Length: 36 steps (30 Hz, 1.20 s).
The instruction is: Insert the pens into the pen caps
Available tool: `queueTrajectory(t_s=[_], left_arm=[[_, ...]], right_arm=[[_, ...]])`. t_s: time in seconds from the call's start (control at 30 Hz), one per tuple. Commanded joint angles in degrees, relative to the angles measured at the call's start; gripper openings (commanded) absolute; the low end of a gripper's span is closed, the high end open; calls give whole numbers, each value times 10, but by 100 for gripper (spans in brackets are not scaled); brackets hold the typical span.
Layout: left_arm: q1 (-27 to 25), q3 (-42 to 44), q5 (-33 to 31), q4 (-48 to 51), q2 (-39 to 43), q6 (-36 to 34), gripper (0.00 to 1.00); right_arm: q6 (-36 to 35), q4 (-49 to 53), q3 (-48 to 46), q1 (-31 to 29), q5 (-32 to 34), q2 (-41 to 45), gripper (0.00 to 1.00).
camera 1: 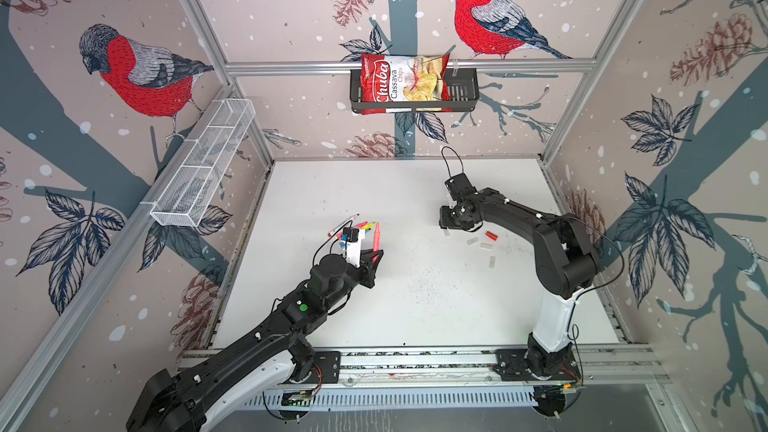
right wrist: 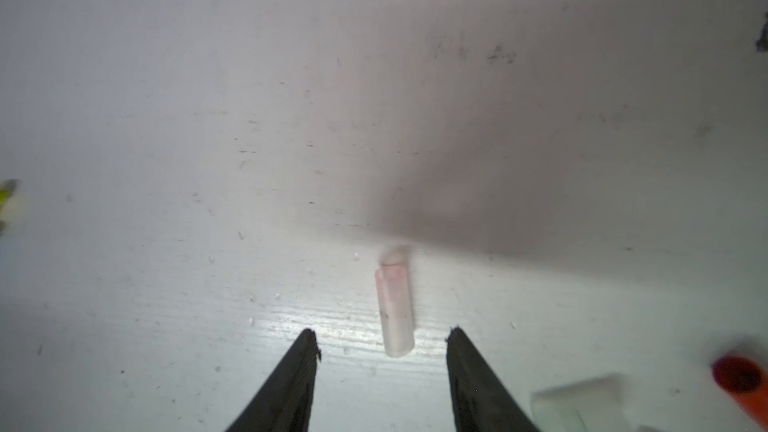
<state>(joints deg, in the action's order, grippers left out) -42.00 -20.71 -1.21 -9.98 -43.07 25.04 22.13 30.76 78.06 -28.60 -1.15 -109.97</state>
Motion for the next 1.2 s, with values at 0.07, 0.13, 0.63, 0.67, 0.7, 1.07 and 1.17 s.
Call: queueTrajectory(t_s=[0.07,0.13,0.63,0.67,0.7,1.07,1.17], left_arm=[[1,-2,3,-4,0,-5,0],[1,-2,3,-5,0,-5,0],[2,-17,1,-2,-9,-10,0],[1,-17,1,-2,-9,-10,0],[2,-17,1,-2,-9,-10,0],[2,-9,0,-3,-3,-10,0],[2,-8,0,-2,-2,-9,0]], right_arm=[[-25,31,12,-1,29,-18,48],[-32,27,11,-1,21,-21,49],[-50,11,39,-13,-55,-60,54],[-52,7,36,-15,-62,-60,54],[-53,4,35,-18,-70,-59,54],[-71,-17,9,-48,-109,-48,54],[-80,-23,6,-61,-117,-49,55]])
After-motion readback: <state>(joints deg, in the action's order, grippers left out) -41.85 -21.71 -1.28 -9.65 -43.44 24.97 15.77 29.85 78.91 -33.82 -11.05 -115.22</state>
